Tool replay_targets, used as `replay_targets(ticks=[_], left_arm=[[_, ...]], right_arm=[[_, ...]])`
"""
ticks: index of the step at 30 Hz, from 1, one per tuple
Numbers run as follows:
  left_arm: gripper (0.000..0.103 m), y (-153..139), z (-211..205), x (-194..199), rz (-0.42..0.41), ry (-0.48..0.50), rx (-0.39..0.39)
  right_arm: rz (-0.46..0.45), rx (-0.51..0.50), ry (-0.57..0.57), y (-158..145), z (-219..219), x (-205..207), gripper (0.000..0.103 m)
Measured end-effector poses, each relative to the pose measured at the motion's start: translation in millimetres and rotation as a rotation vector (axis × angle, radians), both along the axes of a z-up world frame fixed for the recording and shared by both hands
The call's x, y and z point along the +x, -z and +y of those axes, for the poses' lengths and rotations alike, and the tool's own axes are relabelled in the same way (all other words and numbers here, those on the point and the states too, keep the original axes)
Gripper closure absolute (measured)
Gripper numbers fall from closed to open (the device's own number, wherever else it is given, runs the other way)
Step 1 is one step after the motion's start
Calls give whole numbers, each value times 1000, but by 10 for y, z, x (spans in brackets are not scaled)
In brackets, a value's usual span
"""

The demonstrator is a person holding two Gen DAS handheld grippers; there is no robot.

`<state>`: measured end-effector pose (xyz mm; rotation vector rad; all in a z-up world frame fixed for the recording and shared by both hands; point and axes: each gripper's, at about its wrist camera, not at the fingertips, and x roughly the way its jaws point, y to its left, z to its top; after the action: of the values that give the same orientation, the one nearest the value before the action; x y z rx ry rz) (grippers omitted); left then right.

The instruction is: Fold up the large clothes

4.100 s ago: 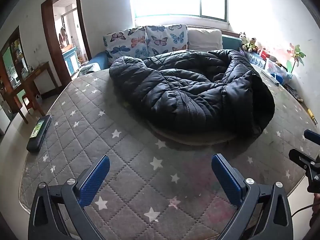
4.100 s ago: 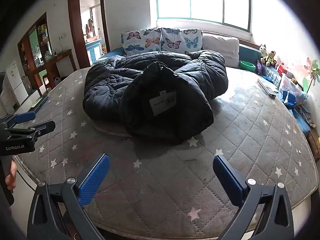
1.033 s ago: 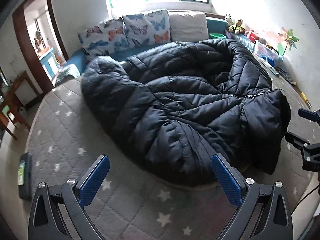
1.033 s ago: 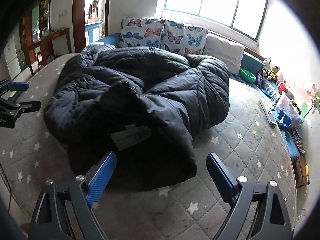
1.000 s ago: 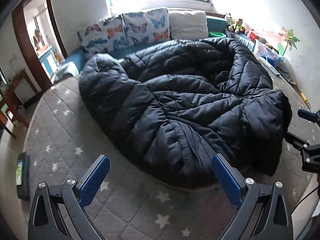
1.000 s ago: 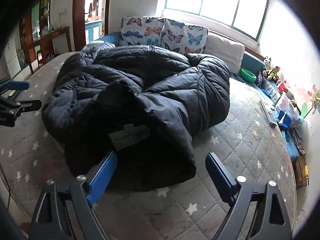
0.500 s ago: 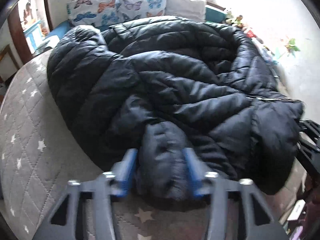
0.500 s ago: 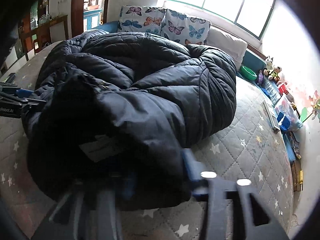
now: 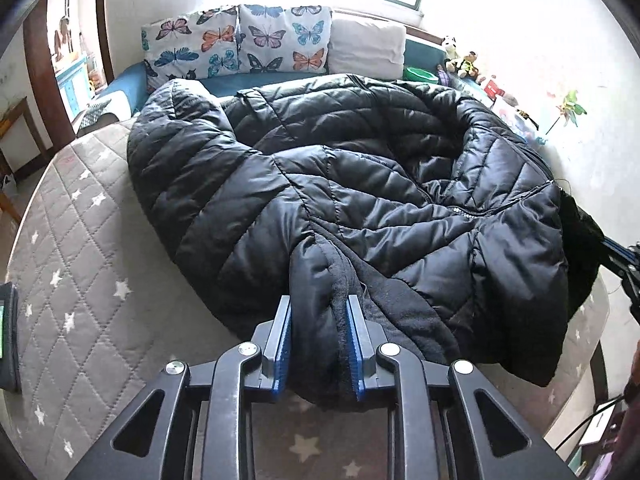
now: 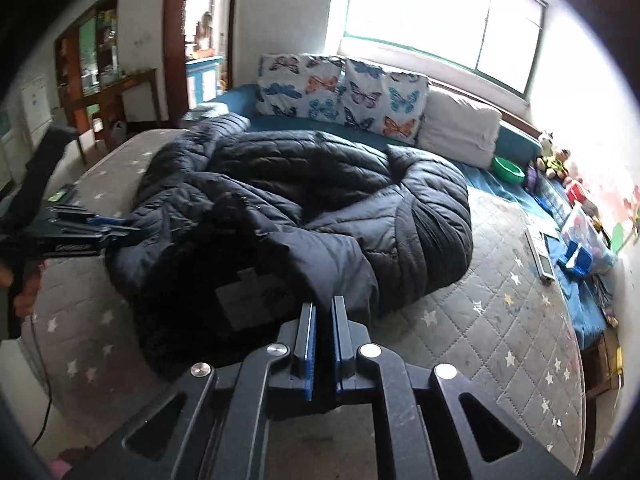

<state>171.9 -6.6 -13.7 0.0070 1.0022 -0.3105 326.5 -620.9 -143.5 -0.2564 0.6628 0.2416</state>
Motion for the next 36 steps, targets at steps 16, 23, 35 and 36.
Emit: replay_targets(ticks=[16, 23, 35, 36], left_arm=[[70, -183, 441, 140, 75, -63, 18], [22, -403, 744, 935, 48, -192, 30], [17, 75, 1055, 2286, 152, -341, -49], [17, 121, 1064, 2337, 158, -347, -51]], right_arm=[[92, -8, -35, -253, -273, 493, 43], [116, 104, 74, -294, -846, 1439, 37], [247, 436, 186, 275, -1581, 2819, 37], [240, 463, 180, 295, -1619, 2842, 35]])
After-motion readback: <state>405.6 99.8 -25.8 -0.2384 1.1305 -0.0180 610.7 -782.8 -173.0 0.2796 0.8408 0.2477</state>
